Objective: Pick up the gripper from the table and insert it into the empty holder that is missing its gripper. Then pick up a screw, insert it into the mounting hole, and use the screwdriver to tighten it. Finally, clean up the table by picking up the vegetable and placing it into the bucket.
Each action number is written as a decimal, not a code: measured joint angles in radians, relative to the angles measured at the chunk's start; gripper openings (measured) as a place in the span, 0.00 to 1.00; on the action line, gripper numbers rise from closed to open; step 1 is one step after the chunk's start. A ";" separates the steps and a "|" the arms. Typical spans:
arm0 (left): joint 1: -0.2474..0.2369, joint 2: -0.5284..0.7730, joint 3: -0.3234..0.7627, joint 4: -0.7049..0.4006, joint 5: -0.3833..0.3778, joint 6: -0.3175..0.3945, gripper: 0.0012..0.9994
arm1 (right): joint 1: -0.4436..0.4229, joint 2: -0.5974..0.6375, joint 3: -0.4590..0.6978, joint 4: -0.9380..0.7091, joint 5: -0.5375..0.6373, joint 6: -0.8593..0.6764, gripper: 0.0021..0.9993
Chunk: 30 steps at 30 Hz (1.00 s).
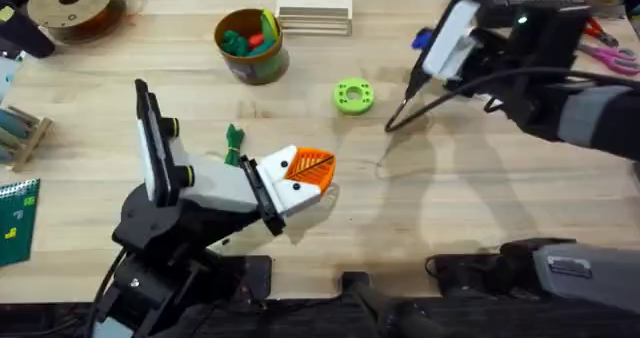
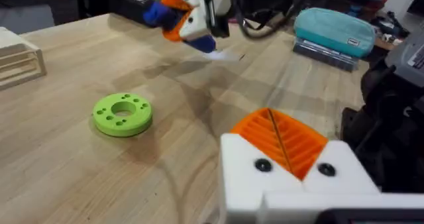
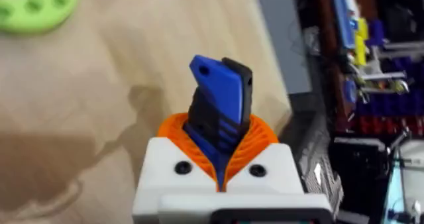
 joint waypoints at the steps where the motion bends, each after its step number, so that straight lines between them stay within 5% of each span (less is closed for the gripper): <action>1: 0.000 0.000 0.000 0.000 0.000 0.000 0.00 | 0.000 0.023 0.000 0.000 0.000 -0.031 0.03; 18: 0.000 0.000 0.000 0.000 0.000 0.000 0.00 | 0.036 0.154 0.016 -0.117 -0.047 -0.192 0.04; 19: 0.000 0.000 0.000 0.000 0.000 0.000 0.00 | 0.037 0.154 0.020 -0.128 -0.048 -0.189 0.10; 23: 0.000 0.000 0.000 0.000 0.000 0.000 0.00 | 0.035 0.152 0.035 -0.141 -0.053 -0.180 0.70; 25: 0.000 0.000 0.000 0.000 0.000 0.000 0.00 | 0.035 0.145 0.050 -0.139 -0.055 -0.169 0.91; 30: 0.000 0.000 0.000 0.000 0.000 0.000 0.00 | 0.050 0.143 0.053 -0.157 -0.065 -0.037 0.94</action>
